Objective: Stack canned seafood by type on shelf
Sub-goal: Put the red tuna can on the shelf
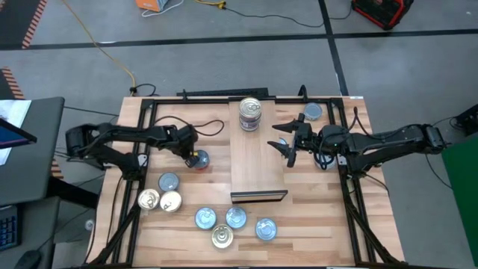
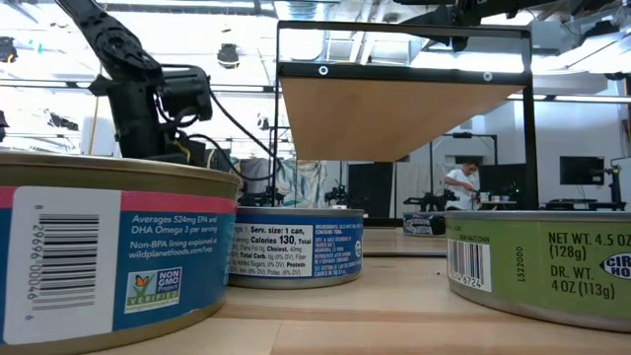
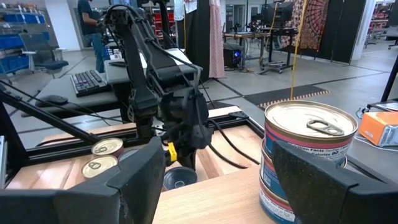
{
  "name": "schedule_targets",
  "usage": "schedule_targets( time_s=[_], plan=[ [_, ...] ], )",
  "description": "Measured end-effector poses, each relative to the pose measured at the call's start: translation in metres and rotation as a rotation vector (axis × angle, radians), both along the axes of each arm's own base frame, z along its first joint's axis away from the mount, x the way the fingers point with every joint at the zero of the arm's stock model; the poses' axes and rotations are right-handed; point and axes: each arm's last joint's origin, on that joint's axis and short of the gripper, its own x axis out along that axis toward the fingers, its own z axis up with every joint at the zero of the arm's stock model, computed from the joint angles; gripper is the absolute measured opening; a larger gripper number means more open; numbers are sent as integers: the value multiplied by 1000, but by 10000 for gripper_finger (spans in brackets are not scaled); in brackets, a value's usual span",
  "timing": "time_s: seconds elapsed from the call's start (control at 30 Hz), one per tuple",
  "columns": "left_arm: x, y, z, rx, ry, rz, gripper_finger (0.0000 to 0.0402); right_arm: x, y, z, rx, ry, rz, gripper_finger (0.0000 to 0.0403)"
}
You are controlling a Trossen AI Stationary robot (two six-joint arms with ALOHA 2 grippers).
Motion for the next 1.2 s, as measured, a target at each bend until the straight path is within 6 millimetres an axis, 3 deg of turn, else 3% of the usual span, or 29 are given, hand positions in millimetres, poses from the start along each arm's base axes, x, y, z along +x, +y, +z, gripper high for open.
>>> schedule_targets(
  time_s=[0.13, 0.37, 0.67, 0.8, 1.0, 1.2],
  plan=[
    [-3, 2, 8, 4, 5, -15, 2, 0, 0, -1, -2, 8, 0, 317],
    [-7, -4, 40, 3, -173, -7, 13, 0, 0, -1, -3, 8, 0, 317],
    [-3, -12, 38, 39, -148, -19, 111, 0, 0, 0, 3, -4, 0, 317],
    [0, -11, 36, 44, -148, -32, 133, 0, 0, 0, 3, -3, 0, 317],
    [5, -8, 24, 53, -99, -41, 115, 0, 0, 0, 3, -1, 0, 317],
    [7, -5, 22, 68, -85, -54, 44, 0, 0, 0, 3, 0, 0, 317]
  ],
)
